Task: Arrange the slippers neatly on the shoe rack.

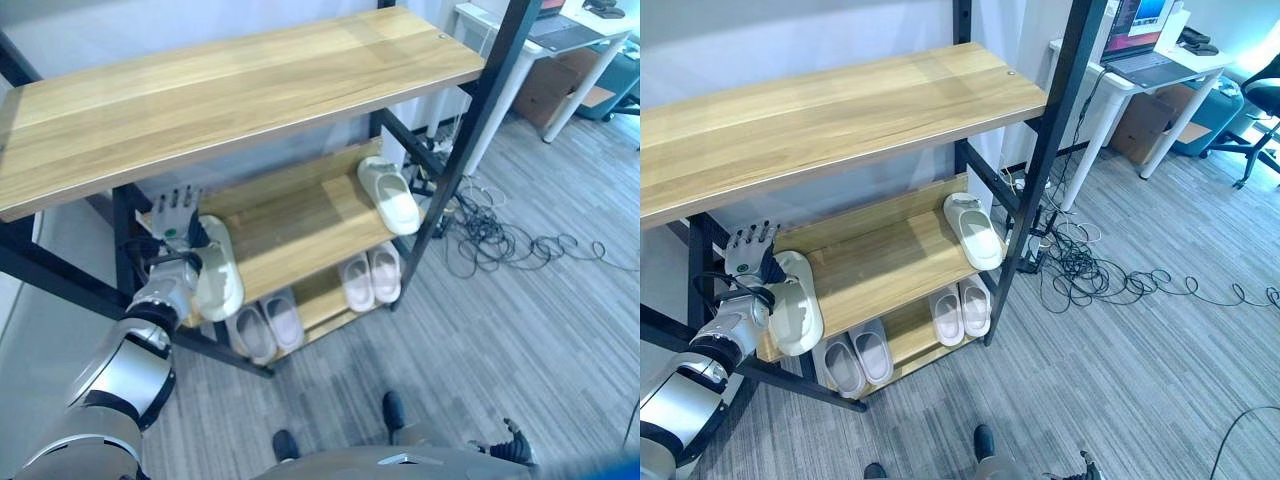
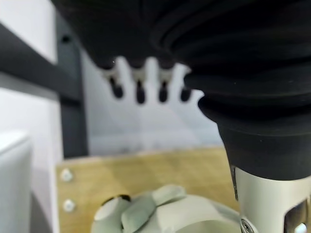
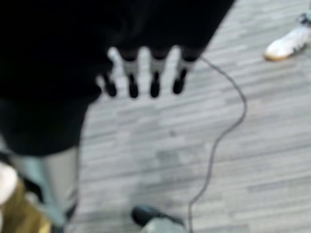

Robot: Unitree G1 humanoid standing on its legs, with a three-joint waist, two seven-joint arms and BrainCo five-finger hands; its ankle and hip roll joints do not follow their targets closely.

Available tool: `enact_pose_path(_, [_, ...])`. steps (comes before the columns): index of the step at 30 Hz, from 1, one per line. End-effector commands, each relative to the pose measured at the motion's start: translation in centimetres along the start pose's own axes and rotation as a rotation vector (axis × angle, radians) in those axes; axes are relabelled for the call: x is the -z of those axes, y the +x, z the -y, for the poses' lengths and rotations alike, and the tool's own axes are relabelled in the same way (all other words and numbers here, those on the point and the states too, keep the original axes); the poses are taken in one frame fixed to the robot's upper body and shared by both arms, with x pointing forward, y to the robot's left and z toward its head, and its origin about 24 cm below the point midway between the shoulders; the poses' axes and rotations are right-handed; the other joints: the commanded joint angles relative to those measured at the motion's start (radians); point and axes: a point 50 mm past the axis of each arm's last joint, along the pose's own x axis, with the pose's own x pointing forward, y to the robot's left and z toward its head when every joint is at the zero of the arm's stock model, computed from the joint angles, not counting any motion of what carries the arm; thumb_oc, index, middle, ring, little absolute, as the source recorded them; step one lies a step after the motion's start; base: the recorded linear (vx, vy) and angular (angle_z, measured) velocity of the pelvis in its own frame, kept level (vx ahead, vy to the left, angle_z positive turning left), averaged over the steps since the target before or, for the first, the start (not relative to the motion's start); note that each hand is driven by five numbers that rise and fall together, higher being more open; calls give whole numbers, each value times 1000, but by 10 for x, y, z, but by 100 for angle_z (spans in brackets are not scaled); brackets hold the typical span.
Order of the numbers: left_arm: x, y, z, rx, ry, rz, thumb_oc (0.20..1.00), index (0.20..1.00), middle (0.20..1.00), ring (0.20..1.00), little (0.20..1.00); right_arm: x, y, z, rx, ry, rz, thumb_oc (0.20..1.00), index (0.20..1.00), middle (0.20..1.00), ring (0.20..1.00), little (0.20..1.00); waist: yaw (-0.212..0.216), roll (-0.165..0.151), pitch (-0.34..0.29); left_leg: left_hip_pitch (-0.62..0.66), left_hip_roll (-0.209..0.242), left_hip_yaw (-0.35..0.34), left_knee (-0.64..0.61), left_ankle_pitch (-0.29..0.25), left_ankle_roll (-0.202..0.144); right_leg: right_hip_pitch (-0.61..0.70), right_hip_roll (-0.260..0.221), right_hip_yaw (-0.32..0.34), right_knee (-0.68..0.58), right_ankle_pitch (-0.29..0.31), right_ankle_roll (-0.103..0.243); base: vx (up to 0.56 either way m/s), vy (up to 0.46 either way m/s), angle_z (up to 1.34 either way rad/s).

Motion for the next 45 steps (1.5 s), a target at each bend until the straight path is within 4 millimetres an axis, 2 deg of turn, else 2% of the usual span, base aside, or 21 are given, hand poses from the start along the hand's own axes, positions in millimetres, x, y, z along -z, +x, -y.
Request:
enact_pose_path(1, [-9,36,-50,-142,10,-25,1000,1000,1000,1000,1000,-25,17,39,108,43,72,1000,1000,1000,1000,1000,5,109,92,31,62,6,14,38,-49,1,-23,-19,83,-132,82,0,0,0])
enact_pose_path(8, [-7,34,-44,-104,25,-35,1000,1000,1000,1000,1000,-27,15,38,93,33,103,1000,1000,1000,1000,1000,5,96,92,23,65,4,14,32,-48,-4,-22,-17,79,-128,84,0,0,0])
enact_pose_path(13, [-21,32,-37,-85,22,-7,1000,1000,1000,1000,1000,-28,17,38,96,18,93,1000,1000,1000,1000,1000,10,93,89,21,67,-1,14,34,-46,3,-19,-20,75,-132,81,0,0,0])
enact_pose_path(14, [-22,32,-36,-78,19,-6,862,862,862,862,862,-28,17,38,98,16,90,1000,1000,1000,1000,1000,10,93,89,21,67,-2,14,34,-46,3,-18,-20,75,-132,81,0,0,0])
enact_pose_path(15, [-22,32,-36,-74,7,-14,200,200,200,200,200,-28,17,38,100,15,86,1000,1000,1000,1000,1000,11,93,90,20,66,-2,14,34,-46,3,-19,-21,75,-132,81,0,0,0])
enact_pose_path(19, [-32,28,-25,-34,-97,-43,200,200,200,200,200,-33,19,39,106,16,91,1000,1000,1000,1000,1000,10,92,90,19,67,-1,14,34,-43,2,-17,-22,73,-133,79,0,0,0])
enact_pose_path(21, [-56,23,-17,-8,-254,-24,200,200,200,200,200,-33,19,37,112,14,82,1000,1000,1000,1000,1000,10,92,89,21,66,4,14,34,-42,2,-15,-23,74,-135,78,0,0,0])
enact_pose_path(24, [-77,17,-13,-13,-315,38,200,200,200,200,200,-34,19,36,119,19,78,1000,1000,1000,1000,1000,12,94,90,24,67,3,14,34,-40,5,-14,-25,74,-138,77,0,0,0])
enact_pose_path(26, [-97,13,-17,-43,-368,112,200,200,200,200,200,-37,20,37,123,26,85,1000,1000,1000,1000,1000,12,93,92,26,67,3,14,36,-38,7,-14,-24,75,-140,76,0,0,0])
enact_pose_path(27, [-97,13,-17,-43,-368,112,200,200,200,200,200,-37,20,37,123,25,85,1000,1000,1000,1000,1000,12,93,92,27,67,3,14,36,-39,7,-14,-23,75,-140,76,0,0,0])
enact_pose_path(28, [-111,9,-18,-52,-407,154,200,200,200,200,200,-38,20,36,122,21,90,1000,1000,1000,1000,1000,10,94,95,28,67,4,14,36,-38,6,-14,-20,77,-142,75,0,0,0])
enact_pose_path(31, [-133,7,-29,-103,-431,237,200,200,200,200,200,-39,20,37,125,13,100,1000,1000,1000,1000,1000,1,92,99,29,69,6,14,35,-37,3,-13,-14,79,-145,73,0,0,0])
enact_pose_path(32, [-134,7,-29,-104,-432,237,200,200,200,200,200,-39,20,37,125,13,99,1000,1000,1000,1000,1000,2,92,99,29,69,6,14,35,-37,2,-13,-14,80,-145,73,0,0,0])
enact_pose_path(36, [-156,9,-44,-152,-403,316,200,200,200,200,200,-49,23,44,143,-17,134,1000,1000,1000,1000,1000,-11,94,106,25,71,18,14,38,-39,-20,-12,2,89,-142,74,-10,-19,-8])
enact_pose_path(37, [-159,14,-52,-188,-363,326,200,200,200,200,200,-53,24,49,156,-31,151,1000,1000,1000,1000,1000,-17,96,112,22,73,27,14,39,-41,-35,-10,13,97,-141,75,-6,-52,-26])
enact_pose_path(39, [-150,20,-53,-210,-217,325,200,200,200,200,200,-55,26,52,167,-65,159,1000,1000,1000,1000,1000,-26,102,118,22,77,49,14,48,-45,-61,-7,34,109,-138,76,0,-49,-30])
enact_pose_path(42, [-145,26,-57,-220,-184,314,200,200,200,200,200,-55,27,54,181,-88,155,1000,1000,1000,1000,1000,-36,109,121,23,82,76,14,54,-47,-89,-2,54,122,-138,77,1,-54,-54])
enact_pose_path(45, [-146,31,-65,-243,-202,295,200,200,200,200,200,-64,28,52,186,-93,177,1000,1000,1000,1000,1000,-45,115,128,15,85,91,14,59,-49,-122,2,74,137,-135,77,3,-51,-26])
